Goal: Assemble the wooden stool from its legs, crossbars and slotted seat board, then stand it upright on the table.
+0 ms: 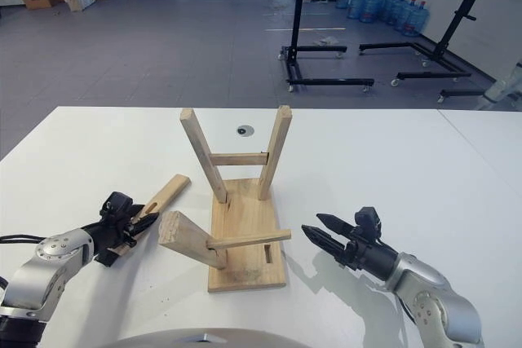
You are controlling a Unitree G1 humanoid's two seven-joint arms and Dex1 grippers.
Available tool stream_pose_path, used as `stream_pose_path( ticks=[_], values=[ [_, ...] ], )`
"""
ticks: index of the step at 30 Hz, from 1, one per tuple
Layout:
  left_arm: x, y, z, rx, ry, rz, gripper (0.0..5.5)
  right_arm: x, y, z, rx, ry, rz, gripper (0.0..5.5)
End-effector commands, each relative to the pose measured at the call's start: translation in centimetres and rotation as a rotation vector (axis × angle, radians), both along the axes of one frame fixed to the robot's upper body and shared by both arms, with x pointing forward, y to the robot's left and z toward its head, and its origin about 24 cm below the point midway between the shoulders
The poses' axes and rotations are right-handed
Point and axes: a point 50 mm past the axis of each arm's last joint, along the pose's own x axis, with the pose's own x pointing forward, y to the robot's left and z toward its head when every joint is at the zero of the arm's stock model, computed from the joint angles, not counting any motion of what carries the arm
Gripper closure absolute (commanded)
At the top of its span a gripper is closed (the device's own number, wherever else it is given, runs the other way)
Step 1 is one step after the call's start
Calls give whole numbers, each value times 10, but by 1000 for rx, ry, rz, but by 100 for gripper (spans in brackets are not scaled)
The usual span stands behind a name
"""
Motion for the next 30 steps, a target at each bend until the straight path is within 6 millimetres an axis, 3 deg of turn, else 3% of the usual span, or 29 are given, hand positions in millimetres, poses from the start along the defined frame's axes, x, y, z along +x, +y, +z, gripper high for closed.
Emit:
stream_pose_path(
  ticks=[1, 7, 14, 18, 21, 24, 27, 30],
  values=[
    [-48, 10, -54, 70, 350, -43, 346, 1, 4, 2, 5, 0, 0, 172],
    [-53, 14, -64, 182, 366, -132, 346, 1, 6, 2, 6, 2, -2, 172],
    [-30, 26, -52, 104, 247, -54, 346, -3, 4, 2, 6, 4, -4, 172],
    [-1, 41, -9, -81, 42, 72, 346, -5, 1, 2, 2, 4, -5, 172],
    [12, 51, 27, -123, -80, 94, 346, -6, 0, 2, -2, 2, -6, 172],
    [19, 46, 70, -211, -288, 31, 346, -5, 0, 4, 19, -36, -16, 172],
    [21, 43, 100, -284, -373, 31, 346, -3, 5, 6, 114, -72, 11, 172],
    [17, 26, 137, -503, -522, -87, 346, 4, 9, 10, 188, -155, 38, 172]
  ],
)
